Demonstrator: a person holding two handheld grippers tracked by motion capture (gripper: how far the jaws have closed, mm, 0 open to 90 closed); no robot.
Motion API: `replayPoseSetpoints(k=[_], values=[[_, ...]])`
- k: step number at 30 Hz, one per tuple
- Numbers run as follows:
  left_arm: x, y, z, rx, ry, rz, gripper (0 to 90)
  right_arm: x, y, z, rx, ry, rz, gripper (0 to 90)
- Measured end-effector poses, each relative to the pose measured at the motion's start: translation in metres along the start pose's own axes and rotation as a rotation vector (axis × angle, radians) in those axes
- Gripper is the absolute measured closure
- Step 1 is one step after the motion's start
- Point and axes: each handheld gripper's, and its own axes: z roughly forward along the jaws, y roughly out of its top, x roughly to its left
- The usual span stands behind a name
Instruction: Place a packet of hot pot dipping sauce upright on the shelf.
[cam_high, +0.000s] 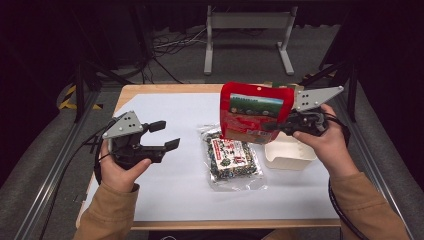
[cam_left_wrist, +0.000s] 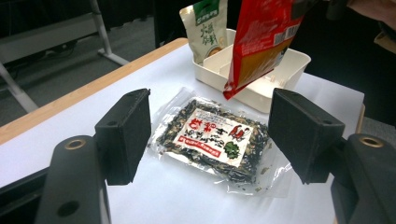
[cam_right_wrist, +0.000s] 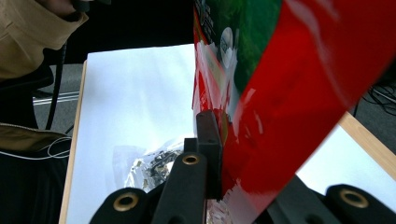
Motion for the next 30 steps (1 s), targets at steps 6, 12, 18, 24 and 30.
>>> replayPoseSetpoints(k=[6,12,18,24,30], values=[[0.009,-0.005,0.0,0.007,0.014,-0.024,30.6,-0.012,0.001,-0.01,0.008,-0.026,0.021,87.7],[0.017,-0.009,0.001,0.01,0.023,-0.033,30.3,-0.025,-0.001,-0.02,0.022,-0.05,0.051,87.7],[0.024,-0.015,0.002,0.002,0.024,-0.031,30.1,-0.036,-0.005,-0.028,0.026,-0.076,0.069,87.8],[0.032,-0.021,0.004,-0.008,0.027,-0.026,30.0,-0.047,-0.007,-0.035,0.037,-0.099,0.08,87.7],[0.037,-0.025,0.004,-0.01,0.04,-0.029,29.8,-0.059,-0.01,-0.043,0.043,-0.124,0.086,87.7]])
